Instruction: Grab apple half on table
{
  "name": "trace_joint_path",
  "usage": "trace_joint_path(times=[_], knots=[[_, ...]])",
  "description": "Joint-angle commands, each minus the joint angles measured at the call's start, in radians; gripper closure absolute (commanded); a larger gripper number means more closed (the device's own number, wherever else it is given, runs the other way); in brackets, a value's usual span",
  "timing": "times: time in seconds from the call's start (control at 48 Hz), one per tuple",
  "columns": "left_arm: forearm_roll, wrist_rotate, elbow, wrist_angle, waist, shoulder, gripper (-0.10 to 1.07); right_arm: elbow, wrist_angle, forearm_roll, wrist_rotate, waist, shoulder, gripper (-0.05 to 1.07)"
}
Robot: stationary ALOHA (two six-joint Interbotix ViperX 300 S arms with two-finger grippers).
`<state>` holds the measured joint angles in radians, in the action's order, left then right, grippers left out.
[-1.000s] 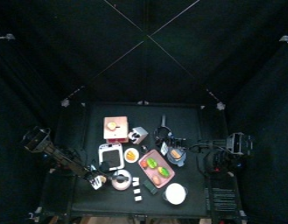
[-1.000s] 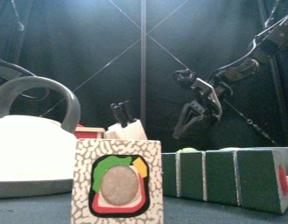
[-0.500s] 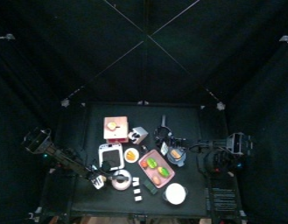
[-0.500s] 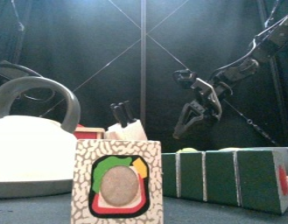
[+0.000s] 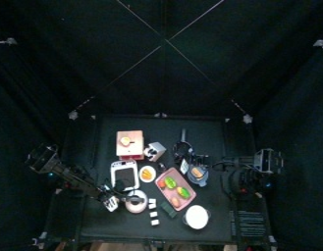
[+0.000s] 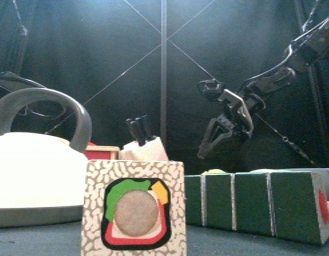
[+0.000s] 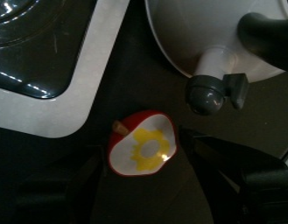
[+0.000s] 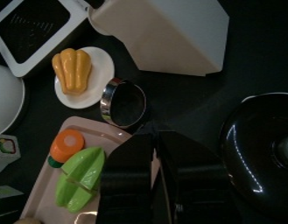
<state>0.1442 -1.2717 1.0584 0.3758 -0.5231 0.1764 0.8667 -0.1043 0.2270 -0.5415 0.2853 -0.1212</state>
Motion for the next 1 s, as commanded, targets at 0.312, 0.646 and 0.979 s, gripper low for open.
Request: trace_joint_path(times=[0.312,0.646,0.979], knots=[[0.000,0.005,0.015,0.011,0.012,0.054,0.20,-0.023,-0.003,0.000,0.000,-0.002,-0.015,0.66],[-0.008,0.005,0.057,0.080,0.008,0.244,0.20,-0.023,-0.003,0.000,0.000,-0.002,-0.015,0.66],[-0.005,0.006,0.071,0.086,0.008,0.272,0.20,-0.023,-0.003,0.003,0.000,-0.002,-0.015,0.66]])
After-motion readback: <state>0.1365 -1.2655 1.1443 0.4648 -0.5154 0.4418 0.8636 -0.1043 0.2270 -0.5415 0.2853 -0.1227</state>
